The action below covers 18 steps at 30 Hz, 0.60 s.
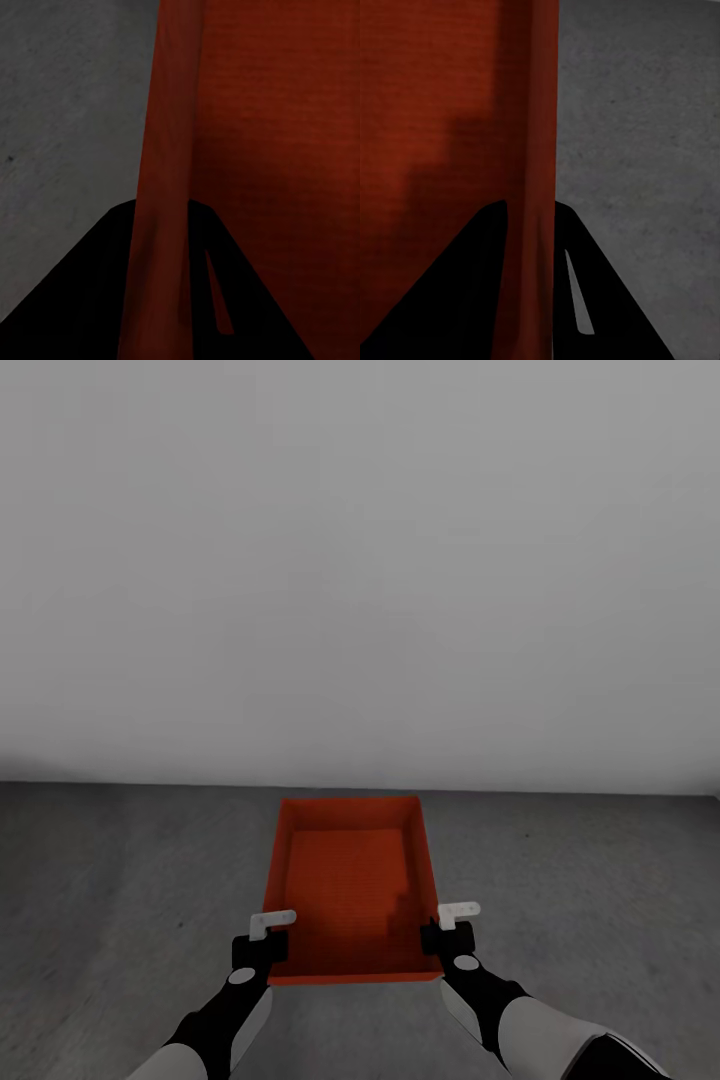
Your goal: Move the two storage containers from the living room to the garage. In the garage, place one container on the floor and stack the other container on top of it (either order is fine).
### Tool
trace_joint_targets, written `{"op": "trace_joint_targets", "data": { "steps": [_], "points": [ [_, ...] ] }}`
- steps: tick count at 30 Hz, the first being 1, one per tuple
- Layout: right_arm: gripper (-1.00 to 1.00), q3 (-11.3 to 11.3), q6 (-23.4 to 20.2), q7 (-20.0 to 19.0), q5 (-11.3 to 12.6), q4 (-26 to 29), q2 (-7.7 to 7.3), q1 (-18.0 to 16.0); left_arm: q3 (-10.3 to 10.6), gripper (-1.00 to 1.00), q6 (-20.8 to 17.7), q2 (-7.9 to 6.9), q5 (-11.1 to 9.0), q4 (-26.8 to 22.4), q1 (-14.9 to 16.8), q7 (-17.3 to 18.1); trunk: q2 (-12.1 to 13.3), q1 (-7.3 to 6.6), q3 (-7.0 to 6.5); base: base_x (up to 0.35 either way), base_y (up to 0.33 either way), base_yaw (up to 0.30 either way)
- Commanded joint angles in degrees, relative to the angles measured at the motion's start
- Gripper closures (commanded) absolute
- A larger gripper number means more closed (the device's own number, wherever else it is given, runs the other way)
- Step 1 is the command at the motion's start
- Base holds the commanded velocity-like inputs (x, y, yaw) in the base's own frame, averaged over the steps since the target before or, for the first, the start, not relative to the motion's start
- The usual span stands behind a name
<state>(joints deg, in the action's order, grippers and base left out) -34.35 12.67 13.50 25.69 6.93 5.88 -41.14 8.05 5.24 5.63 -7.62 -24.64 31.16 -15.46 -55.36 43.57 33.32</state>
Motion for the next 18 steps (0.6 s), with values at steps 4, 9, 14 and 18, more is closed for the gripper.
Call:
{"op": "trace_joint_targets", "data": {
  "steps": [4, 9, 14, 18],
  "points": [
    [1.0, -0.17, 0.23, 0.28, 0.88, 0.01, -0.34, -0.08, 0.16, 1.0, 0.33, -0.11, -0.4, -0.29, 0.04, -0.68, -1.24, 0.66, 0.58, 0.0, 0.0, 0.0],
    [1.0, -0.59, 0.17, 0.22, 0.72, -0.06, -0.2, -0.08, 0.64, 1.0, 0.45, -0.17, -1.18, 0.04, 0.02, -0.56, -1.24, 0.66, 0.58, 0.0, 0.0, 0.0],
    [1.0, -0.47, 0.15, 0.14, 0.42, -0.08, -0.4, -0.08, 0.41, 1.0, 0.34, -0.18, -0.82, 0.21, 0.02, -0.53, -1.24, 0.66, 0.58, 0.0, 0.0, 0.0],
    [1.0, -0.48, 0.09, 0.11, 0.42, -0.08, -0.39, -0.08, 0.33, 1.0, 0.37, -0.18, -0.82, 0.21, 0.03, -0.53, -1.24, 0.66, 0.58, 0.0, 0.0, 0.0]
  ]
}}
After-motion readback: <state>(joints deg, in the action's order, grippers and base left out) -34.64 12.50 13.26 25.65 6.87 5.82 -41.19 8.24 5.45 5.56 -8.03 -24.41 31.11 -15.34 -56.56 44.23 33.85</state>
